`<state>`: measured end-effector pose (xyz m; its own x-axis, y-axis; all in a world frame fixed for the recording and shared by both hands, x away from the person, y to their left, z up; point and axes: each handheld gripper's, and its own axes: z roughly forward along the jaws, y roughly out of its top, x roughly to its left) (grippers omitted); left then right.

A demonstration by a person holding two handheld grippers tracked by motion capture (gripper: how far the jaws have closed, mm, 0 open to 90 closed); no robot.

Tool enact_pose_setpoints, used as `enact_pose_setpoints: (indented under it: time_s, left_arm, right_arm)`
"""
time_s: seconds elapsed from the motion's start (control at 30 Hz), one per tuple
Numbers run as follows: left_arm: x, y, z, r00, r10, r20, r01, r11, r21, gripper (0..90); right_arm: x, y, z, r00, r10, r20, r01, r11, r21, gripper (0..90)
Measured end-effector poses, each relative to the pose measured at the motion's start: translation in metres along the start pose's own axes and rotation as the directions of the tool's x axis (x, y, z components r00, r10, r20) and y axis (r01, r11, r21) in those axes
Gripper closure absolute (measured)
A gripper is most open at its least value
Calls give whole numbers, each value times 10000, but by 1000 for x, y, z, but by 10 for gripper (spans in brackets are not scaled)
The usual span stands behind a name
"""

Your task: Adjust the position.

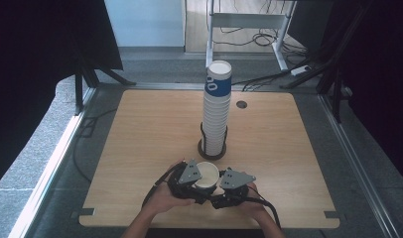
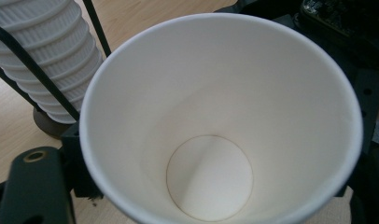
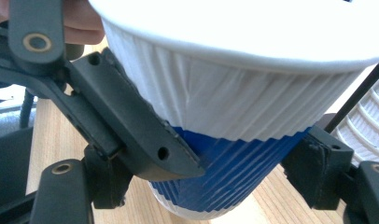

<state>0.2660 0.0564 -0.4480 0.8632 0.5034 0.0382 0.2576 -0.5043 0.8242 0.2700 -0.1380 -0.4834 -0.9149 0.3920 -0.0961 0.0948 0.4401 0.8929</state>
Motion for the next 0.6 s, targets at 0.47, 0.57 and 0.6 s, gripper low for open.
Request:
enact_pose_setpoints:
  time_s: [0.47, 0.57, 0.6]
  left_arm:
    - [11, 1, -21, 9946, -991, 322, 1028, 9838, -1469, 31]
    - [14, 1, -27, 9935, -1123, 173, 1136, 9784, -1726, 42]
    - [15, 0, -29, 9931, -1161, 149, 1169, 9766, -1805, 43]
  right_arm:
    - [-10, -5, -11, 9978, 543, 384, -532, 9981, -298, 261]
    - [-14, -7, -14, 9960, 684, 569, -666, 9972, -333, 262]
    - [-14, -8, -15, 9954, 743, 604, -722, 9967, -371, 262]
